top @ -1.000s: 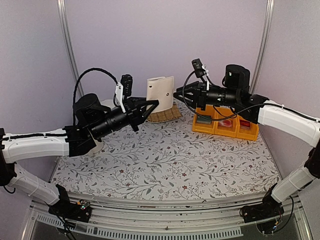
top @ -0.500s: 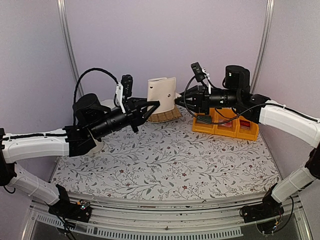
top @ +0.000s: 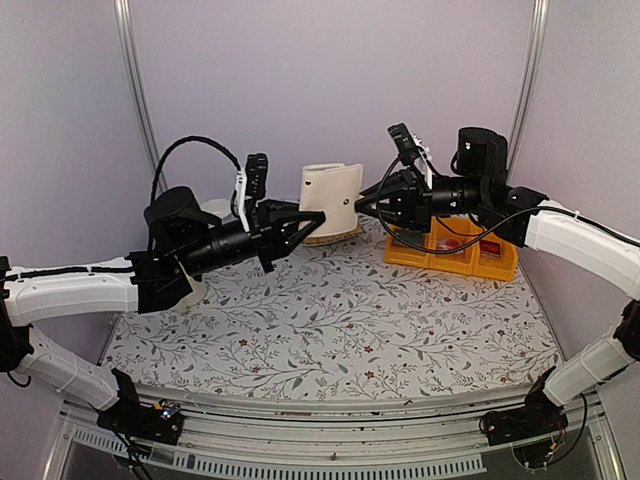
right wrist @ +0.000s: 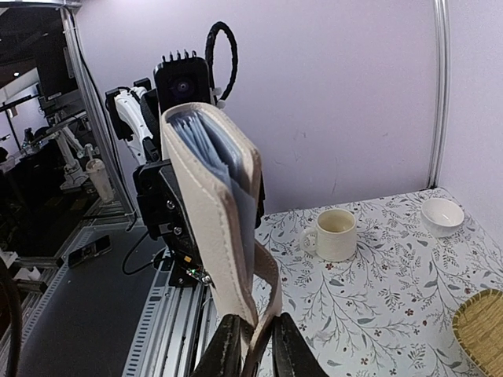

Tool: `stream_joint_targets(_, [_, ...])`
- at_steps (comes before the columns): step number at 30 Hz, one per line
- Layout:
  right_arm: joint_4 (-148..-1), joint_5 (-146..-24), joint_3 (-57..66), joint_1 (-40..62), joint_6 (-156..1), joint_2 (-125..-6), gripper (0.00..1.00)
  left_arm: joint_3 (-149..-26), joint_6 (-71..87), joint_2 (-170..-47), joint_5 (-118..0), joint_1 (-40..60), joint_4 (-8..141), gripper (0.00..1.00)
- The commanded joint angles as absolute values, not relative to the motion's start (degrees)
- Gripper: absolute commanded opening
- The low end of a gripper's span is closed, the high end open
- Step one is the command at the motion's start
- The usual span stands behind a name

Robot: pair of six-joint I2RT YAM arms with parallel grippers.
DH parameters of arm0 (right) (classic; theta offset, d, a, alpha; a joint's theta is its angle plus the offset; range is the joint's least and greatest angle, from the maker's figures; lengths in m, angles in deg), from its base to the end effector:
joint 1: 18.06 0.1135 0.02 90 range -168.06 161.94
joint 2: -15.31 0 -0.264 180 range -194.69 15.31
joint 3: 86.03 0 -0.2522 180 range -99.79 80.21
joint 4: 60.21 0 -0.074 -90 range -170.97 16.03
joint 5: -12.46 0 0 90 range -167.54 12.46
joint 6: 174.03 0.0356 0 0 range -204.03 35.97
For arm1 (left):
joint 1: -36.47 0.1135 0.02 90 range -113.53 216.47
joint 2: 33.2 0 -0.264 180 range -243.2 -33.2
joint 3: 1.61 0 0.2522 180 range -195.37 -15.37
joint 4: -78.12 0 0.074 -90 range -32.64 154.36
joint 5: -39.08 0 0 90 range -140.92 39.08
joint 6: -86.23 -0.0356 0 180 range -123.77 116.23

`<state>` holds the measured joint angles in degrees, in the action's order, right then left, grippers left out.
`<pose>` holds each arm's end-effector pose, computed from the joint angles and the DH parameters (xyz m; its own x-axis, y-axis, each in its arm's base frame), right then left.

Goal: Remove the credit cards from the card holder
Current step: Pass from the left arm to the right

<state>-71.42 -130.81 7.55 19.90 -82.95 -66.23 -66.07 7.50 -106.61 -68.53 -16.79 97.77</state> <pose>0.2404 0.2237 0.3856 -0.1057 -0.0682 -0.9921 -0.9941 -0.0172 0.1071 0.1707 -0.2467 0.3473 -0.0751 -0.2108 -0.9746 0.9452 0.2964 -0.1369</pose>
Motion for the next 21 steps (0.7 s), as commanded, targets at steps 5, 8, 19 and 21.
stream_joint_targets(5, [-76.3,-132.3,7.9,19.8,-86.3,-62.7,0.10,-65.8,8.1,-106.8,-72.9,-16.2,101.6,0.00])
stream_joint_targets(8, [-78.9,-132.9,6.5,19.7,-88.1,-62.1,0.03,-65.9,7.8,-107.0,-72.9,-16.2,101.0,0.00])
stream_joint_targets(19, [-78.5,-131.1,7.4,19.8,-87.7,-60.6,0.02,-65.6,11.5,-108.1,-72.7,-15.4,101.7,0.00])
stream_joint_targets(21, [-78.5,-128.9,7.6,19.7,-85.9,-60.5,0.01,-65.3,15.6,-109.1,-70.9,-14.0,102.1,0.00])
